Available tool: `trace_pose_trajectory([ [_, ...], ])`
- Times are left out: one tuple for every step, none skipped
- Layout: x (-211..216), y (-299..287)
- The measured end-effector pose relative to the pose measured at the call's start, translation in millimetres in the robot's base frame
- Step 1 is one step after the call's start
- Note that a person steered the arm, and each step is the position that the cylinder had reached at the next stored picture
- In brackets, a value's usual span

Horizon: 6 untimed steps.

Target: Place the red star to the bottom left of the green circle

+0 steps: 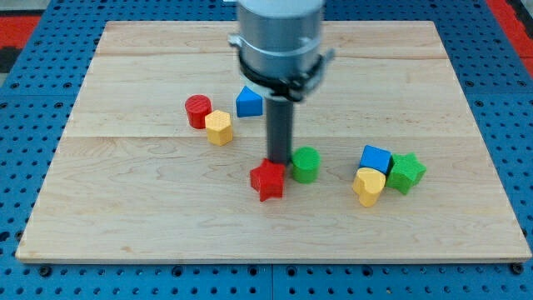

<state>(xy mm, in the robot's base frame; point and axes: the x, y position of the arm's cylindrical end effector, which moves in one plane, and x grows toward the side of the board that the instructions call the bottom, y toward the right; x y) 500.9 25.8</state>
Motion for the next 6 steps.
trace_pose_trajectory([
  [1,17],
  [0,19],
  [-1,57],
  [-6,2],
  [-21,-67],
  [3,-87],
])
